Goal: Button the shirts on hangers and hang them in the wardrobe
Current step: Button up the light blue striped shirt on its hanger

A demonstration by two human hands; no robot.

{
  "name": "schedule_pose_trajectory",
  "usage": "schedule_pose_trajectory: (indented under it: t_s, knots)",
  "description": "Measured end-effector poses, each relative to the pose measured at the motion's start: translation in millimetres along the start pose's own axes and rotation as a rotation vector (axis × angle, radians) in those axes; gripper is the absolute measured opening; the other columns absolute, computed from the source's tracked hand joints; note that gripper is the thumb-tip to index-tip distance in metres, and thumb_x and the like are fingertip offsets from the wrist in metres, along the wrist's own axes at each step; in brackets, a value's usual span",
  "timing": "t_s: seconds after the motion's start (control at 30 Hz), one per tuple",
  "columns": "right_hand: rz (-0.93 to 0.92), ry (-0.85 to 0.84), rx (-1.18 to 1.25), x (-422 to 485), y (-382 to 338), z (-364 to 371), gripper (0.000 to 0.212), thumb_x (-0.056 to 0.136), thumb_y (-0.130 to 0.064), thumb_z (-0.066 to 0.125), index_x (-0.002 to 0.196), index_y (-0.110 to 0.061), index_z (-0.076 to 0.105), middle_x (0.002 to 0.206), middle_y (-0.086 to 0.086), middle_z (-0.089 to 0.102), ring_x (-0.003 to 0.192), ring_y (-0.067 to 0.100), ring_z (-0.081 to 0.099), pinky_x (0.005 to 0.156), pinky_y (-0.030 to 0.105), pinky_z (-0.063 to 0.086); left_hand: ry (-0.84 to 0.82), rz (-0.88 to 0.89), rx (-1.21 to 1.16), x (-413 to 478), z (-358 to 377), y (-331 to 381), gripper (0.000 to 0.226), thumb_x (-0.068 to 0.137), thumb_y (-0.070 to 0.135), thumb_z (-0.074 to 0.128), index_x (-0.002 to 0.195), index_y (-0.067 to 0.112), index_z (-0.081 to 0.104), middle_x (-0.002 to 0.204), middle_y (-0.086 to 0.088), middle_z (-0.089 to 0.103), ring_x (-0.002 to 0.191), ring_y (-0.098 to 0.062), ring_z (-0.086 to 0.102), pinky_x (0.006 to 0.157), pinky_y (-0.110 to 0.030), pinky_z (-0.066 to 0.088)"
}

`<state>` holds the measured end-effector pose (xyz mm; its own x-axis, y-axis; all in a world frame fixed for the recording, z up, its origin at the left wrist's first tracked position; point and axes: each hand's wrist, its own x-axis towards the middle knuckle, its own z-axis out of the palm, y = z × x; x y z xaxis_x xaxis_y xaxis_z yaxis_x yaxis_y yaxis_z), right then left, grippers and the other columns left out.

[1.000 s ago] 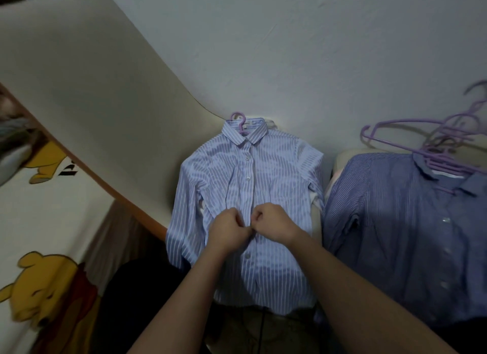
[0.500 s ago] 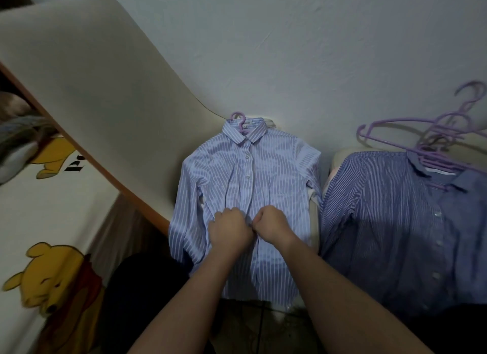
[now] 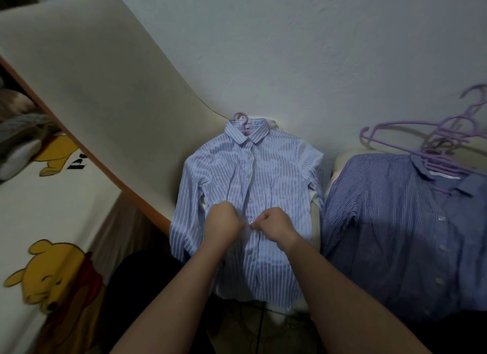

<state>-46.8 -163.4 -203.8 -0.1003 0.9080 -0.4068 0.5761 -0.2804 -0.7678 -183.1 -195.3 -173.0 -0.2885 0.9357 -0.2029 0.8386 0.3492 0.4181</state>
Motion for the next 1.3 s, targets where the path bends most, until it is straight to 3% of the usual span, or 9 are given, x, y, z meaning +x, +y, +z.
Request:
schedule_pose_trajectory:
  t_s: [0.3, 0.37, 0.43, 0.53, 0.6, 0.73, 0.9, 1.13, 1.3]
  knots:
    - [0.014, -0.007, 0.053, -1, 1, -2, 0.015, 0.084, -0.011, 0.077, 0.079, 0.003, 0.075, 0.084, 0.019, 0.073, 0.081, 0.028, 0.069, 0.072, 0.038, 0.06, -0.125, 0.05, 0.073, 6, -23, 0, 0.045, 0.09, 0.01, 0.057, 0.052, 0.013, 0.033, 0.051, -0.006, 0.037, 0.045, -0.017, 0.037, 0.043, -0.029, 0.029]
    - [0.012, -0.009, 0.061, -2, 2, -1, 0.016, 0.085, -0.012, 0.076, 0.08, 0.003, 0.075, 0.084, 0.019, 0.073, 0.082, 0.029, 0.069, 0.072, 0.037, 0.059, -0.131, 0.04, 0.136, 7, -23, 3, 0.035, 0.088, 0.005, 0.056, 0.057, 0.011, 0.041, 0.061, -0.016, 0.047, 0.056, -0.023, 0.053, 0.048, -0.035, 0.044]
    - [0.009, -0.002, 0.068, -1, 2, -1, 0.016, 0.085, -0.013, 0.077, 0.08, 0.003, 0.075, 0.084, 0.019, 0.073, 0.083, 0.03, 0.07, 0.073, 0.04, 0.06, -0.113, 0.064, 0.24, 5, -26, 7, 0.013, 0.09, 0.006, 0.055, 0.08, 0.002, 0.061, 0.088, -0.018, 0.061, 0.084, -0.031, 0.067, 0.067, -0.042, 0.055]
    - [0.011, 0.005, 0.082, -3, 3, 0, 0.021, 0.084, -0.013, 0.077, 0.084, 0.008, 0.074, 0.088, 0.024, 0.072, 0.085, 0.034, 0.07, 0.073, 0.042, 0.059, -0.072, 0.105, 0.368, 3, -23, 11, 0.013, 0.096, 0.007, 0.05, 0.102, 0.003, 0.062, 0.108, -0.013, 0.063, 0.1, -0.032, 0.066, 0.075, -0.037, 0.051]
    - [0.011, 0.011, 0.098, -2, 3, 0, 0.025, 0.084, -0.014, 0.078, 0.086, 0.01, 0.072, 0.09, 0.027, 0.071, 0.087, 0.037, 0.07, 0.073, 0.044, 0.059, -0.099, 0.1, 0.325, 3, -21, 12, 0.011, 0.094, 0.005, 0.051, 0.093, 0.005, 0.062, 0.101, -0.014, 0.064, 0.096, -0.032, 0.067, 0.075, -0.039, 0.053]
    - [0.028, 0.01, 0.104, 0, 5, 2, 0.022, 0.082, -0.016, 0.078, 0.08, 0.005, 0.073, 0.083, 0.021, 0.073, 0.081, 0.034, 0.07, 0.071, 0.048, 0.059, -0.083, 0.085, 0.019, 8, -12, 1, 0.035, 0.08, 0.004, 0.064, 0.052, 0.013, 0.044, 0.059, -0.015, 0.054, 0.06, -0.025, 0.057, 0.054, -0.036, 0.047]
    - [0.034, 0.006, 0.117, 2, 5, 2, 0.021, 0.083, -0.015, 0.076, 0.081, 0.006, 0.072, 0.087, 0.024, 0.071, 0.079, 0.034, 0.07, 0.069, 0.05, 0.059, -0.09, 0.097, -0.257, 10, 0, -15, 0.024, 0.074, 0.008, 0.064, 0.059, -0.007, 0.054, 0.065, -0.031, 0.059, 0.052, -0.026, 0.053, 0.055, -0.052, 0.054]
    - [0.052, -0.027, 0.119, 3, 6, 0, 0.026, 0.085, -0.017, 0.077, 0.079, 0.007, 0.07, 0.073, 0.021, 0.063, 0.065, 0.026, 0.058, 0.059, 0.043, 0.056, -0.03, 0.181, 0.036, 13, -16, -4, 0.032, 0.081, 0.008, 0.061, 0.053, 0.012, 0.046, 0.055, -0.011, 0.052, 0.055, -0.026, 0.052, 0.051, -0.033, 0.039]
    - [0.05, -0.04, 0.151, 2, 7, -1, 0.027, 0.088, -0.012, 0.072, 0.091, 0.014, 0.068, 0.073, 0.017, 0.059, 0.064, 0.025, 0.053, 0.056, 0.034, 0.048, -0.101, 0.206, 0.021, 14, -13, 0, 0.031, 0.082, 0.007, 0.06, 0.056, 0.012, 0.043, 0.061, -0.014, 0.05, 0.059, -0.027, 0.052, 0.055, -0.033, 0.039]
